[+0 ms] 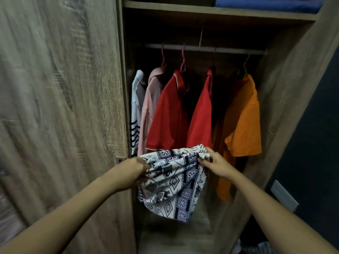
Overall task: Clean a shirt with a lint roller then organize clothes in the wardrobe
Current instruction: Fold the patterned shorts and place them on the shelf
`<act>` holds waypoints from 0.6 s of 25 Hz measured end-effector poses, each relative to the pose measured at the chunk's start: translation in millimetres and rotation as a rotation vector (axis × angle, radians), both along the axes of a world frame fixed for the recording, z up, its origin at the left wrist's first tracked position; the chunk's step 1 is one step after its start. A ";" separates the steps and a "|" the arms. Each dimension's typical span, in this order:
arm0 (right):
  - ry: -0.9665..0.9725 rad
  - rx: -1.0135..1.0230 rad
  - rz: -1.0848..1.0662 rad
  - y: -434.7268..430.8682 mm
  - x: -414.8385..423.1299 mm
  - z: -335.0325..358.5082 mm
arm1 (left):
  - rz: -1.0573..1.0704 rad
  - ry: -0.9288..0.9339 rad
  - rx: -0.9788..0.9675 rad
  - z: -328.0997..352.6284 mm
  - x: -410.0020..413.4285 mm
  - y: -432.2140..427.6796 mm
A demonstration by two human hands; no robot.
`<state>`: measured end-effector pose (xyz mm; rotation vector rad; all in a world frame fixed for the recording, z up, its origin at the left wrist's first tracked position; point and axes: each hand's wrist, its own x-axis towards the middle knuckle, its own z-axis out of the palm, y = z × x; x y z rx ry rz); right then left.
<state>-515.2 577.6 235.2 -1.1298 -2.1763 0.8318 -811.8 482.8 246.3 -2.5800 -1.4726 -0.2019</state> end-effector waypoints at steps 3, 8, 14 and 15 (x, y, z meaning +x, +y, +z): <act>0.124 -0.007 -0.024 -0.8 2.9 7.4 | 0.015 -0.161 0.141 20.6 -17.8 1.7; 0.531 -0.176 -0.086 -9.9 -19.7 26.4 | 0.221 -0.394 0.257 49.5 -30.7 16.1; 0.986 -0.345 -0.092 -20.4 -45.2 37.0 | 0.161 -0.617 0.260 87.3 -9.8 1.0; 1.022 -0.365 -0.098 -23.3 -49.0 35.0 | 0.163 -0.645 0.278 90.7 -8.4 -0.7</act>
